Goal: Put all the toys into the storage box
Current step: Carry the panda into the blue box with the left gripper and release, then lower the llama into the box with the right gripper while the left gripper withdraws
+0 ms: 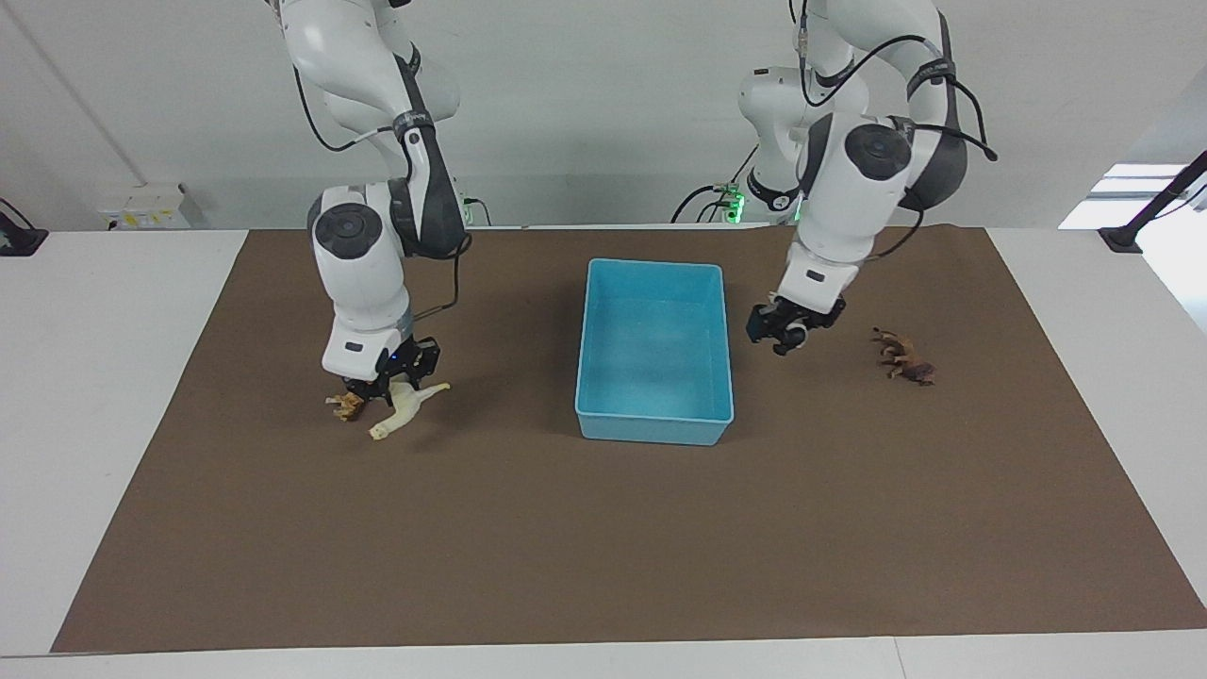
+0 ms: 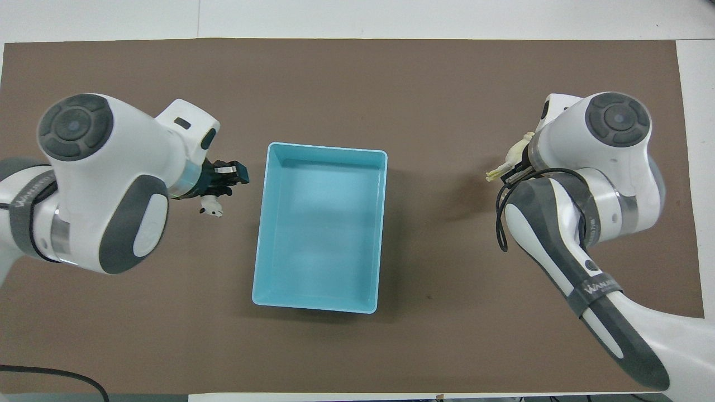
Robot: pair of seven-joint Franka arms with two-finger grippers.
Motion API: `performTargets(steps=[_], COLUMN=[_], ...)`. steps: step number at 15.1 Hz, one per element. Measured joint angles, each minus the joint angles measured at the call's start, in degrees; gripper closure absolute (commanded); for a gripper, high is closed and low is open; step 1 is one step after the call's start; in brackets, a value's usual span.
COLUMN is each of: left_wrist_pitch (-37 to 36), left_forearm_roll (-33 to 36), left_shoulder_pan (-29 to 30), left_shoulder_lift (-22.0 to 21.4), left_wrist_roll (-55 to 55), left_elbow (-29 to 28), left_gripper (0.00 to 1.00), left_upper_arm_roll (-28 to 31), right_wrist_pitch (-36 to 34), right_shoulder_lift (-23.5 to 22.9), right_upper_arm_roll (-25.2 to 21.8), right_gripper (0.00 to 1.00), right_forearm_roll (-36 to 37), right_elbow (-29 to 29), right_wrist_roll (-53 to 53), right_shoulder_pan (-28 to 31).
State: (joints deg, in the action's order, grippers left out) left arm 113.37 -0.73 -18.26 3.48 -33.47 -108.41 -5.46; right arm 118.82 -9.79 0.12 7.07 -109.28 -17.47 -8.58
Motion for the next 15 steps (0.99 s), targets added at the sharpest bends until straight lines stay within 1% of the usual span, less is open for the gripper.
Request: performTargets(steps=[1,2,3,4,6,7,9,12,13,15], left_wrist_pitch=[0.27,0.89,2.12,4.1,8.35,8.86,8.82,7.84,6.78,4.54], left_forearm_roll=[0.0,0.02,0.02,0.02,0.02,0.03,0.03,0.21,1.11,4.64], left_shoulder_pan=[-3.29,-6.41,-9.19,-11.32,-14.1,-14.55,-14.53,-14.11,-13.12,-8.27], left_shoulder_lift=[0.01,0.04,0.08,0.12,0.2,0.21,0.19,-0.14,-0.45,-1.43], left_wrist_roll=[-4.41,-8.28,-11.63,-14.51,-19.65,-20.94,-21.66,-21.8,-21.81,-21.16], left_elbow=[0.23,0.04,-0.58,-1.66,-4.46,-5.23,-5.52,-5.46,-5.36,-4.95], left_gripper=[0.78,0.72,0.41,0.0,0.0,0.0,0.0,0.0,0.0,0.0], left_upper_arm_roll=[-0.2,-0.37,-0.5,-0.52,-0.52,-0.5,-0.13,0.99,1.27,1.55], right_wrist_pitch=[-3.93,-7.48,-10.78,-13.63,-18.02,-19.44,-21.05,-21.43,-21.39,-20.75], right_shoulder_lift=[1.49,2.9,4.24,5.23,6.46,6.77,6.9,6.86,6.8,6.47], right_upper_arm_roll=[-0.07,-0.11,-0.12,-0.12,-0.04,0.05,0.31,1.68,2.5,3.46], right_gripper=[1.0,1.0,1.0,1.0,1.0,1.0,1.0,1.0,1.0,1.0], right_forearm_roll=[0.0,0.0,0.0,0.0,-0.01,-0.01,-0.02,-0.51,-1.31,-2.03], right_elbow=[2.07,4.08,6.0,7.72,10.9,12.12,13.79,14.33,14.38,14.65], right_wrist_roll=[0.0,0.01,0.14,0.64,2.36,3.18,5.37,12.16,15.85,23.97], right_shoulder_pan=[0.01,0.02,0.01,0.0,-0.05,-0.09,-0.35,-1.22,-2.08,-6.26])
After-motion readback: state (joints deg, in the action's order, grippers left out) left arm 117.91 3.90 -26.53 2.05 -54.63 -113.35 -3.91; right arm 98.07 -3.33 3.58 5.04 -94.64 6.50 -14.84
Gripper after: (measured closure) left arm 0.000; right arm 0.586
